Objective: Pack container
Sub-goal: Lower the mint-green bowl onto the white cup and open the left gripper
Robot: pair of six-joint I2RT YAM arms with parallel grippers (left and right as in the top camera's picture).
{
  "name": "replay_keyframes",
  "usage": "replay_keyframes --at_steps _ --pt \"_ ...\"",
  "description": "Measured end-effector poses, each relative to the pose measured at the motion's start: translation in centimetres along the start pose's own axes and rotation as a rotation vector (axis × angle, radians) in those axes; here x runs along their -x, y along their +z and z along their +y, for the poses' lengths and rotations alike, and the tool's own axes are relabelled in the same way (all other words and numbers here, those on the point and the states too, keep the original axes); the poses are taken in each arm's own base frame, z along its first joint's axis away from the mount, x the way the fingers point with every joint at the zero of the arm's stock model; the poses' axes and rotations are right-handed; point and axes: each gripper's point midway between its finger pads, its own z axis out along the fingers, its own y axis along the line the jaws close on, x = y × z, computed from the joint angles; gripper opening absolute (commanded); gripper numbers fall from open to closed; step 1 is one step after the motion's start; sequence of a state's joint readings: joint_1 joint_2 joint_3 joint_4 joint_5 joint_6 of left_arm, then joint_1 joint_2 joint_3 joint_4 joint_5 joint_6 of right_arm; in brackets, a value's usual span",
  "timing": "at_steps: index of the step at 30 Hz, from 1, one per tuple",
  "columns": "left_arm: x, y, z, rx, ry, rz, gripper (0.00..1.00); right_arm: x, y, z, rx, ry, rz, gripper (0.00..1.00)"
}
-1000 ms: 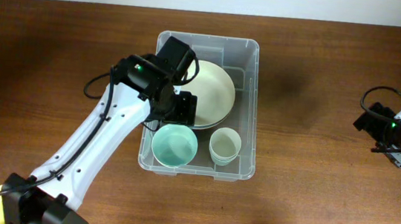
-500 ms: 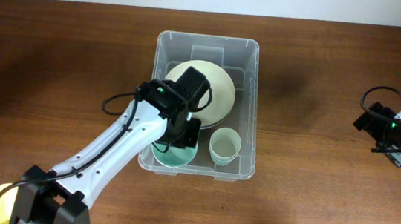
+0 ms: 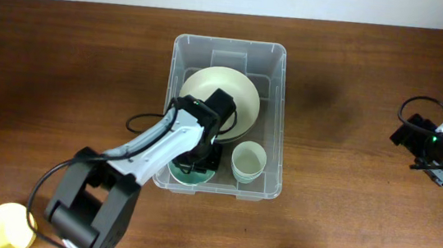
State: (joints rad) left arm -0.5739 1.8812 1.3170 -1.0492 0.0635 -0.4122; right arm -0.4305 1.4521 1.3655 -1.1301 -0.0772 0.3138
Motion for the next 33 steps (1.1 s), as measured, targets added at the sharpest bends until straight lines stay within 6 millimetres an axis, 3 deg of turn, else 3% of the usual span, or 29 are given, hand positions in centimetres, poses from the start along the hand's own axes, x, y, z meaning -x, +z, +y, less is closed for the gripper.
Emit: replay_keyframes --at_steps 3,26,33 --pt "-0.1 0.8 0.1 0.010 -0.002 0.023 0.07 0.0 0.0 0.0 0.000 0.000 0.000 0.89" --pt "-1.9 0.7 0.8 0.040 -0.001 0.094 0.10 0.0 0.0 0.0 0.000 0.000 0.000 0.89" --pt "-1.8 0.6 0.9 0.045 0.000 0.094 0.01 0.0 0.0 0.0 0.000 0.000 0.000 0.89"
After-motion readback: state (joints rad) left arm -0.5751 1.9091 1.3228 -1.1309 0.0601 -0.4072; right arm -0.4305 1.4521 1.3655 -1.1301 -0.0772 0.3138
